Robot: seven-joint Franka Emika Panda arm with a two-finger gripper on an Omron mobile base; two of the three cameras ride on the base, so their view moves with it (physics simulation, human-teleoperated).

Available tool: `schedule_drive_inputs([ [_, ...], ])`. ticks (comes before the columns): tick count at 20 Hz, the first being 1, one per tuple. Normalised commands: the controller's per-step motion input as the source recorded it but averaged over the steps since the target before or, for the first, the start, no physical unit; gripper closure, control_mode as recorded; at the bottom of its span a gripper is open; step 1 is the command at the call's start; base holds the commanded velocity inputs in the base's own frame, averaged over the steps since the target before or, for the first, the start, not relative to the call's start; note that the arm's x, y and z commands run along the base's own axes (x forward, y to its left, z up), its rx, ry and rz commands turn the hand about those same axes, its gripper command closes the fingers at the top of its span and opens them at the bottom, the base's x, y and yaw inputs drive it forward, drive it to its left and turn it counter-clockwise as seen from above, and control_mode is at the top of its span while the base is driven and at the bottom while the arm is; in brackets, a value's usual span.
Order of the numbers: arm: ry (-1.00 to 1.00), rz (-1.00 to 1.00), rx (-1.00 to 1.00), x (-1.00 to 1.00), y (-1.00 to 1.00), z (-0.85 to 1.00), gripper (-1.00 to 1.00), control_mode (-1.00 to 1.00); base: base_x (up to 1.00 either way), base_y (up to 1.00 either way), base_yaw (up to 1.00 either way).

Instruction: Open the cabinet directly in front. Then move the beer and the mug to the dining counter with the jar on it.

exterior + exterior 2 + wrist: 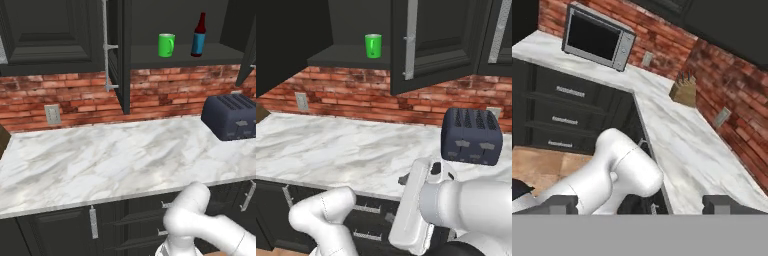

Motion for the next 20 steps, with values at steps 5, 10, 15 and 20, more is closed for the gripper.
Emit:
schedule_drive_inputs([
  [5,-0.16,-0.39,0.0,-1.0,1.0,-0.85,-1.0,-1.0,0.0,0.0,0.0],
  [10,-0.27,-0.45,-0.06,-0.38,1.0,0.43,-1.0,-1.0,0.0,0.0,0.0],
  [15,-0.12,-0.36,-0.26,-0.02,1.0,1.0,-1.0,-1.0,0.0,0.0,0.0],
  [20,-0.08,-0.23,-0.35,-0.05,1.0,0.97,-1.0,-1.0,0.0,0.0,0.0],
])
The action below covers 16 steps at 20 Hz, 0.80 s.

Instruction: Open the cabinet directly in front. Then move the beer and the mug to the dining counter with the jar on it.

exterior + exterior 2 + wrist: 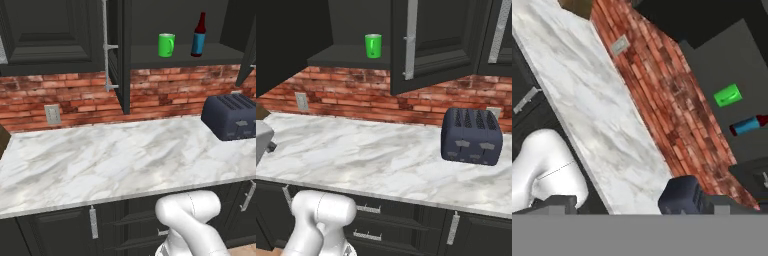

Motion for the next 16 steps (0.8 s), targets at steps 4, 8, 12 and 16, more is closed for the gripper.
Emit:
schedule_drive_inputs([
  [4,-0.01,-0.08,-0.18,0.42,0.71,0.76,-1.0,-1.0,0.0,0.0,0.0],
  [8,-0.01,0.01,-0.02,0.72,0.0,0.6,-1.0,-1.0,0.0,0.0,0.0],
  [12,-0.06,0.2,0.0,0.74,-0.51,0.08,-1.0,-1.0,0.0,0.0,0.0],
  [16,-0.08,0.1,-0.06,0.5,-0.06,-0.44,-1.0,-1.0,0.0,0.0,0.0],
])
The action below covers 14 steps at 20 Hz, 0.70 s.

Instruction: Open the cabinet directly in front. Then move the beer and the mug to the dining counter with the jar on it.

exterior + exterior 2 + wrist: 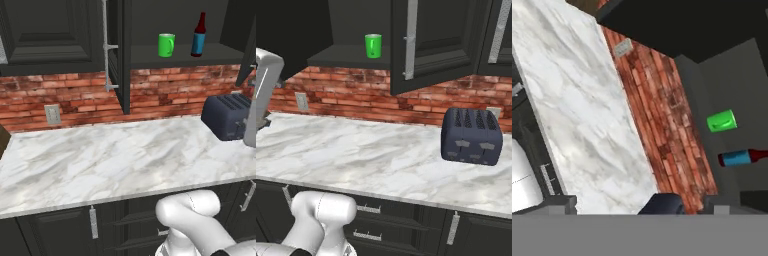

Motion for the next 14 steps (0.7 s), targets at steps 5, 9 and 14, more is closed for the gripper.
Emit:
schedule_drive_inputs([
  [5,-0.19,0.02,-0.14,0.67,0.18,-0.63,-1.0,-1.0,0.0,0.0,0.0],
  [9,-0.26,-0.03,-0.01,0.78,0.06,-0.01,-1.0,-1.0,0.0,0.0,0.0],
  [14,-0.1,-0.06,0.0,0.79,-0.34,0.16,-1.0,-1.0,0.0,0.0,0.0],
])
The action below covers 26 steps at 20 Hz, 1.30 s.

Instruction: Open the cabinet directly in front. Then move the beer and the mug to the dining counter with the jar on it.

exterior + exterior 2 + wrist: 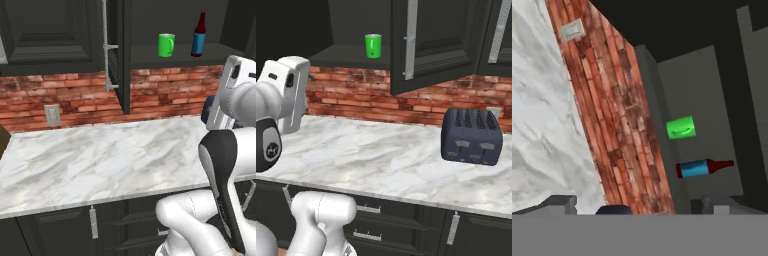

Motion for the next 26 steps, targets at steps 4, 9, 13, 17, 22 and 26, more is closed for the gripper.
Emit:
schedule_drive_inputs([
  [4,-0.02,-0.12,0.0,0.68,-0.53,0.29,-1.0,-1.0,0.0,0.0,0.0],
  [9,0.0,-0.25,-0.02,0.29,-0.36,0.28,-1.0,-1.0,0.0,0.0,0.0],
  [13,0.0,-0.38,-0.06,0.09,-0.09,0.17,-1.0,-1.0,0.0,0.0,0.0],
  [17,0.0,-0.37,-0.11,0.01,0.0,0.01,-1.0,-1.0,0.0,0.0,0.0],
  [22,0.0,-0.31,-0.07,0.1,-0.03,0.0,-1.0,-1.0,0.0,0.0,0.0],
  [26,0.0,-0.33,-0.01,0.06,-0.16,0.0,-1.0,-1.0,0.0,0.0,0.0],
])
